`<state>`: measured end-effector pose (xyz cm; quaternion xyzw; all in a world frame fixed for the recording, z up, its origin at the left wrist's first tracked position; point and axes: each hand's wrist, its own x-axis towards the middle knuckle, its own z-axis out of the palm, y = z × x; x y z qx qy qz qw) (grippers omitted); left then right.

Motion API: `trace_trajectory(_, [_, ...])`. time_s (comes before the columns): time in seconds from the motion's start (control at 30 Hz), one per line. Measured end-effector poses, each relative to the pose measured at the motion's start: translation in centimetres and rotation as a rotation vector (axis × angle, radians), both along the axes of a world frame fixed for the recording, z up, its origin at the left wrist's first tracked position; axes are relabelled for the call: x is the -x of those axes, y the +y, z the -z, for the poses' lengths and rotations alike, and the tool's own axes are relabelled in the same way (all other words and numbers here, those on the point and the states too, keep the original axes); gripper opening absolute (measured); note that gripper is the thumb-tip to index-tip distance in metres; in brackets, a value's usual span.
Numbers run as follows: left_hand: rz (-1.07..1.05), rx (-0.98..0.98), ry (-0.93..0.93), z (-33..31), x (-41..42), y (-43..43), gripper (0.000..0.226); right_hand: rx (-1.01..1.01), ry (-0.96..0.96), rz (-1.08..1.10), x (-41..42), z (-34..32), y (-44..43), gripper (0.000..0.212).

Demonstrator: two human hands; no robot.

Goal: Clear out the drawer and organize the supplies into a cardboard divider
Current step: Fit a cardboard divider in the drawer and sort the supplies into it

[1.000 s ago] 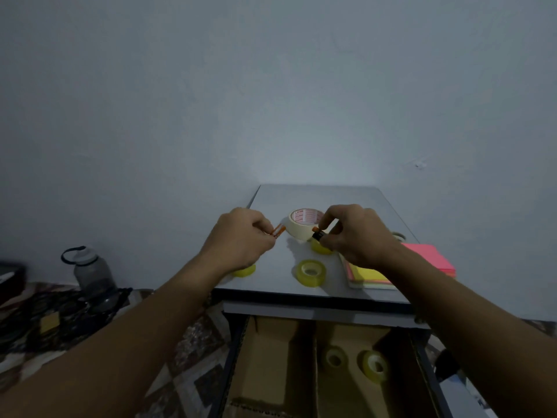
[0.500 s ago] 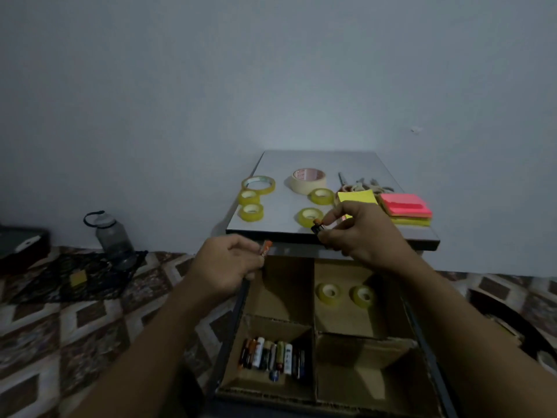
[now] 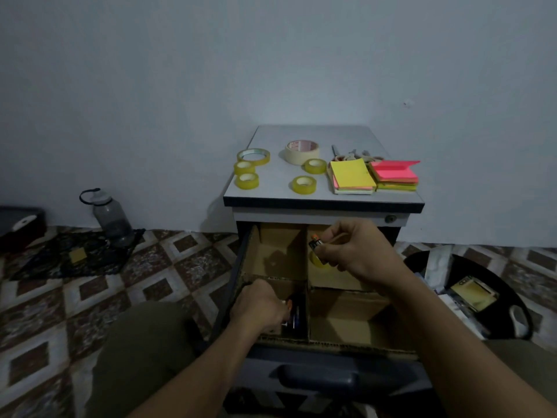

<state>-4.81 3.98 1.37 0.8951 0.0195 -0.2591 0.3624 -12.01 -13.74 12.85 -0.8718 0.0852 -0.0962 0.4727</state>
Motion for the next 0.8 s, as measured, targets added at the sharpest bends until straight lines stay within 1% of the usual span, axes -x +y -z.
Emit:
trace_trajectory(0.07, [0.018, -0.084, -0.03, -0.1, -0.2, -0.6, 0.028, 0.01, 0.008, 0.006, 0.2, 0.2, 0.1, 0.009])
trace_trajectory(0.1, [0.026, -0.105, -0.048, -1.1, 0.2, -0.9, 0.028, 0.015, 0.014, 0.008, 0.3, 0.3, 0.1, 0.009])
trace_trajectory(0.23, [0.065, -0.165, -0.079, -1.3, 0.7, -1.5, 0.026, 0.014, 0.034, 0.021, 0.4, 1.2, 0.2, 0.011])
trace_trajectory(0.47, [0.115, -0.182, -0.061, -1.4, 0.8, -1.8, 0.021, -0.043, 0.06, 0.05, 0.1, 2.3, 0.4, 0.012])
trace_trajectory(0.63, [0.152, -0.164, -0.062, -1.4, 0.7, -1.6, 0.021, -0.078, 0.072, 0.053, 0.1, 3.0, 0.6, 0.014])
trace_trajectory(0.73, [0.149, -0.097, -0.037, -1.5, 0.7, -1.1, 0.027, -0.068, 0.071, 0.028, 0.3, 3.2, 0.6, 0.01])
trace_trajectory(0.8, [0.13, -0.036, -0.068, -1.9, 0.5, -0.4, 0.031, -0.08, 0.07, 0.001, 0.3, 3.3, 0.6, 0.007])
